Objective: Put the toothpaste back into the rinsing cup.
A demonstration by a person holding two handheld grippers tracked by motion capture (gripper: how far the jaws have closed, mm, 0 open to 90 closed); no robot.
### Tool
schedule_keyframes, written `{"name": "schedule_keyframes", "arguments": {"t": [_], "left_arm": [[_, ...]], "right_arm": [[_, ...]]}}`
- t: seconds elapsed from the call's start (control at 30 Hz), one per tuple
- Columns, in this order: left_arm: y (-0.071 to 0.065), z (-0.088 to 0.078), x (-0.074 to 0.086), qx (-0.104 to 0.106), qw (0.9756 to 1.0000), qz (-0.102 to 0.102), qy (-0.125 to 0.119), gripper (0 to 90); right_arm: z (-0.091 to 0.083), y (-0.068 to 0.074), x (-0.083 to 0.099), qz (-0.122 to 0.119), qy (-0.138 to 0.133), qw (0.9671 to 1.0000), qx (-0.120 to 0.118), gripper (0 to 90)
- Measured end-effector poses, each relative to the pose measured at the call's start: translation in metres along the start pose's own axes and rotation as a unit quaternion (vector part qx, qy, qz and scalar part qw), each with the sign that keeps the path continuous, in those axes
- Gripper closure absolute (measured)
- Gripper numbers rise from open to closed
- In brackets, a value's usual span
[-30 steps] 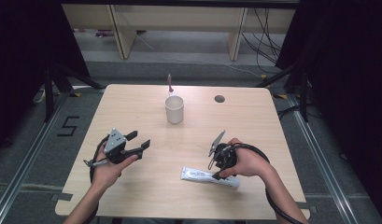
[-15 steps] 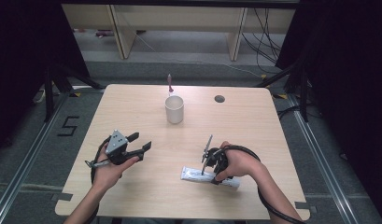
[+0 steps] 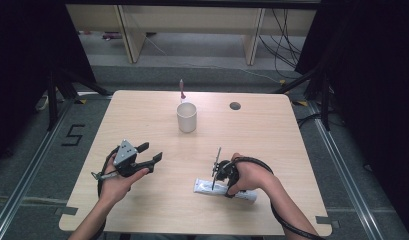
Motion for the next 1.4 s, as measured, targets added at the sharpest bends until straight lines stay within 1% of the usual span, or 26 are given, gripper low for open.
{"name": "schedule_keyframes", "arguments": {"t": [0.1, 0.13, 0.17, 0.2, 0.37, 0.5, 0.57, 0.6, 0.63, 0.7, 0.73, 0.77, 0.8, 0.83, 0.9, 0.93, 0.97, 1.0, 1.03, 1.1, 1.13, 1.17, 1.2, 1.27, 1.3, 1.4], "left_arm": [[0.0, 0.0, 0.001, 0.001, 1.0, -0.001, 0.0, 34.2], [0.0, 0.001, 0.001, 0.001, 1.0, 0.0, 0.001, 34.1], [0.0, 0.001, 0.001, 0.001, 1.0, 0.0, 0.002, 34.1], [0.0, 0.001, 0.001, 0.001, 1.0, 0.0, 0.002, 34.1], [0.0, 0.002, 0.001, 0.004, 1.0, 0.0, 0.0, 34.2], [0.0, 0.001, 0.002, 0.0, 1.0, 0.0, 0.005, 34.1], [0.0, 0.001, 0.003, 0.0, 1.0, -0.002, 0.005, 34.1], [0.0, 0.002, 0.003, 0.001, 1.0, -0.002, 0.004, 34.1], [0.0, 0.001, 0.004, 0.001, 1.0, -0.002, 0.005, 34.1], [0.001, 0.001, 0.004, 0.001, 1.0, -0.002, 0.006, 34.1], [0.001, 0.001, 0.004, 0.001, 1.0, -0.003, 0.006, 34.1], [0.001, 0.001, 0.005, 0.001, 1.0, -0.003, 0.006, 34.1], [0.001, 0.001, 0.005, 0.001, 1.0, -0.004, 0.006, 34.1], [0.002, 0.001, 0.004, 0.001, 1.0, -0.004, 0.006, 34.1], [0.001, 0.001, 0.004, 0.001, 1.0, -0.004, 0.006, 34.1], [0.001, 0.001, 0.004, 0.001, 1.0, -0.003, 0.007, 34.1], [0.001, 0.001, 0.004, 0.001, 1.0, -0.003, 0.007, 34.1], [0.001, 0.001, 0.005, 0.001, 1.0, -0.003, 0.008, 34.1], [0.001, 0.001, 0.005, 0.001, 1.0, -0.003, 0.009, 34.1], [0.001, 0.002, 0.005, 0.001, 1.0, -0.003, 0.009, 34.1], [0.001, 0.001, 0.005, 0.001, 1.0, -0.003, 0.009, 34.1], [0.001, 0.002, 0.005, 0.001, 1.0, -0.003, 0.009, 34.1], [0.001, 0.002, 0.005, 0.002, 1.0, -0.003, 0.008, 34.1], [0.001, 0.002, 0.005, 0.002, 1.0, -0.005, 0.008, 34.1], [0.0, 0.003, 0.005, 0.006, 0.9999, -0.005, 0.006, 34.1], [0.0, 0.002, 0.006, 0.003, 0.9999, -0.007, 0.009, 34.1]], "right_arm": [[0.0, 0.0, -0.001, 0.002, 0.002, 1.0, 0.002, 59.2], [0.0, 0.0, -0.001, -0.009, 0.005, 0.9999, 0.004, 60.5], [0.0, 0.001, -0.001, -0.001, 0.005, 1.0, 0.002, 62.1], [0.0, 0.002, -0.002, -0.005, 0.007, 1.0, -0.001, 63.0], [0.0, 0.002, -0.002, -0.003, 0.013, 0.9999, 0.005, 64.6], [0.0, 0.002, -0.002, -0.004, 0.012, 0.9999, 0.003, 66.4], [0.0, 0.003, -0.002, -0.006, 0.012, 0.9999, -0.002, 68.0], [-0.001, 0.003, -0.002, -0.005, 0.013, 0.9999, 0.0, 68.4], [-0.001, 0.001, -0.002, -0.011, 0.009, 0.9999, -0.003, 69.0], [-0.001, 0.001, -0.002, -0.009, 0.008, 0.9999, 0.0, 69.9], [-0.001, 0.002, -0.002, 0.0, 0.002, 1.0, -0.002, 70.4], [0.001, 0.002, -0.003, 0.001, -0.015, 0.9999, -0.008, 70.9], [0.0, 0.002, -0.003, 0.001, -0.012, 0.9999, -0.006, 71.4], [-0.002, 0.001, -0.001, 0.0, -0.003, 1.0, 0.002, 71.8], [-0.003, 0.0, 0.0, 0.001, -0.012, 0.9999, 0.006, 72.5], [-0.003, 0.0, 0.0, 0.005, -0.018, 0.9998, 0.008, 72.7], [-0.003, 0.0, 0.0, 0.005, -0.018, 0.9998, 0.008, 72.7], [-0.005, 0.0, 0.0, 0.0, -0.024, 0.9997, 0.01, 73.1], [-0.006, 0.001, 0.0, 0.01, -0.03, 0.9995, 0.006, 73.3], [-0.009, -0.001, 0.0, 0.001, -0.038, 0.9992, 0.011, 73.4], [-0.012, 0.001, 0.0, 0.017, -0.039, 0.999, 0.014, 73.5], [-0.013, -0.001, 0.001, 0.009, -0.043, 0.9989, 0.018, 73.5], [-0.015, -0.002, 0.001, 0.01, -0.05, 0.9985, 0.02, 73.6], [-0.021, -0.002, 0.001, 0.024, -0.06, 0.9976, 0.027, 73.6], [-0.022, -0.003, 0.002, 0.028, -0.064, 0.9972, 0.029, 73.6], [-0.029, -0.007, 0.004, 0.032, -0.083, 0.995, 0.045, 73.6]]}}
Point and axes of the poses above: each handheld gripper's, and its own axes: z roughly forward along the jaws, x roughly out of its underside, y roughly to its left, the point moved 8 cm from there along z, roughly forward along the jaws, and after that the axes turned 14 degrees about -z, right-handed, at the moved point
